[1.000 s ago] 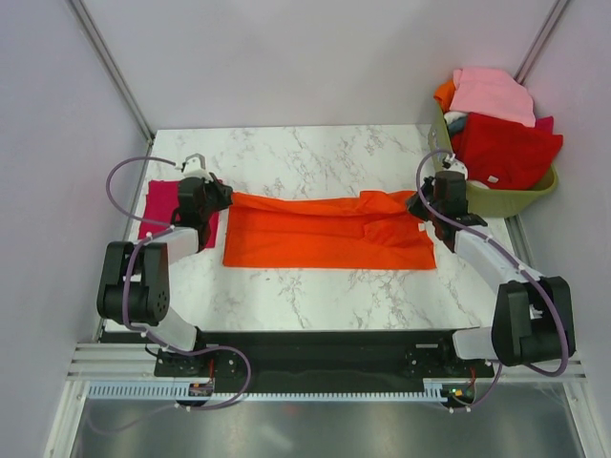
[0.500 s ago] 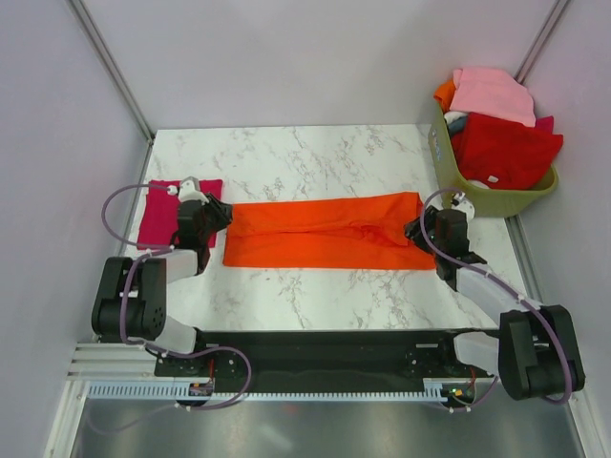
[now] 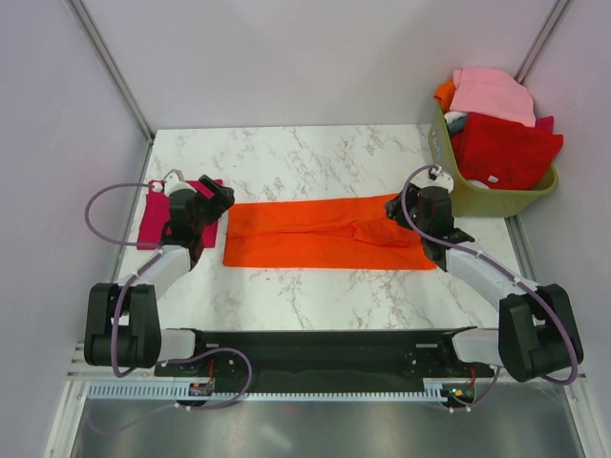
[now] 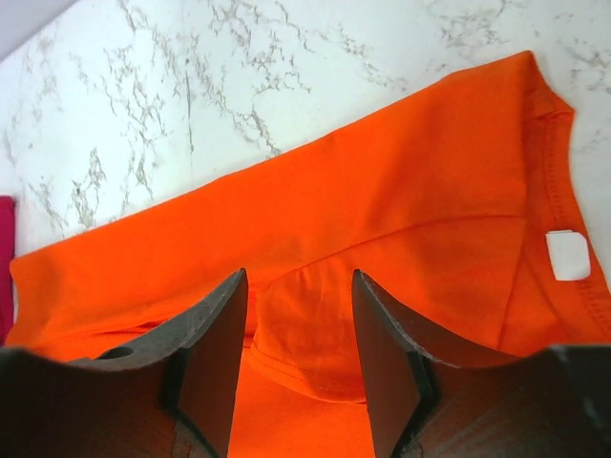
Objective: Fold and stack the t-shirts
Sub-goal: Fold the tshirt
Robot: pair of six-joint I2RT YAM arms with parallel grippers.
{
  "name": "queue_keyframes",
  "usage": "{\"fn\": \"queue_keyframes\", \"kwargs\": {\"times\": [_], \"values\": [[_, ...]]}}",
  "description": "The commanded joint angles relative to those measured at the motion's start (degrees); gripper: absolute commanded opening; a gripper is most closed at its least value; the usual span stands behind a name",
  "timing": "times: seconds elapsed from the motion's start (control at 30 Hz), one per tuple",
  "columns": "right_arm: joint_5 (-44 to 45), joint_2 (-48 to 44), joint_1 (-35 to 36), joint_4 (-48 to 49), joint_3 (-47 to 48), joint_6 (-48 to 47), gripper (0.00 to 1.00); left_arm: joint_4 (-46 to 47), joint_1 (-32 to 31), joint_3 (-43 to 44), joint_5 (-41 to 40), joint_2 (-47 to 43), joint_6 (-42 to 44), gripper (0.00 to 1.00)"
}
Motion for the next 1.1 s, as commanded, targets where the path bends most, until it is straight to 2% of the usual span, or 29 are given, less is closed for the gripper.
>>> {"fn": "queue_keyframes", "kwargs": {"times": [0.0, 0.07, 0.2, 0.3, 0.47, 0.73, 0.97, 1.07], "values": [[0.23, 2.68, 1.88, -3.41, 3.59, -2.15, 0.55, -7.90, 0.37, 4.80, 0.71, 0.14, -2.84, 1.00], [1.20, 3.03, 2.59, -4.98, 3.86, -2.24, 0.54, -8.16, 0.28, 5.94, 3.09, 0.85, -1.79, 0.94], [1.11, 4.61, 4.61, -5.87, 3.77, -1.80, 0.40, -10.97, -0.33, 7.61, 4.94, 1.55, -1.96, 0.91], [1.64, 6.19, 5.75, -7.36, 3.68, -1.27, 0.34, -12.99, -0.95, 8.85, 5.37, 2.87, -2.48, 0.89], [4.45, 6.46, 5.76, -7.11, -0.53, 0.92, 0.18, -13.96, -1.21, 8.94, 7.04, 5.24, -4.07, 0.87], [4.81, 3.65, 5.93, -7.53, -4.32, 1.10, 0.13, -13.87, -2.35, 9.81, 8.46, 8.41, -2.41, 0.86], [4.28, 0.67, 5.93, -9.21, -4.84, 0.31, 0.13, -18.18, -10.16, 14.21, 3.53, 6.48, 2.26, 0.85], [3.49, 0.40, 5.93, -9.21, -5.02, 0.31, 0.08, -19.58, -12.71, 16.23, 3.53, 6.65, 4.02, 0.85]]}}
